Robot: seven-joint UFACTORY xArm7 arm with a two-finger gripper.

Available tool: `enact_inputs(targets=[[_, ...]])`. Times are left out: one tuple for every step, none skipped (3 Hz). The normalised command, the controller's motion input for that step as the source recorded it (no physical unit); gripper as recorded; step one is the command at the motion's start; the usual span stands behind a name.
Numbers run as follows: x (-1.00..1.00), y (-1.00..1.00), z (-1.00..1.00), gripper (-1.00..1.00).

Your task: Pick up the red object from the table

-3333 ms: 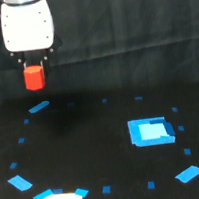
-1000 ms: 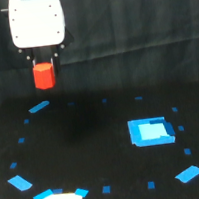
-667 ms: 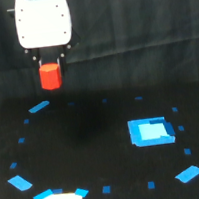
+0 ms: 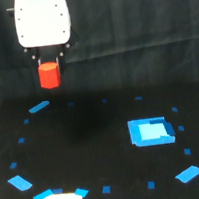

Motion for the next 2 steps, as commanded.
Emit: enact_inputs(targets=[[-0.02,-0.34,0.29,-0.61],[0.21,0.01,0.28,-0.84]])
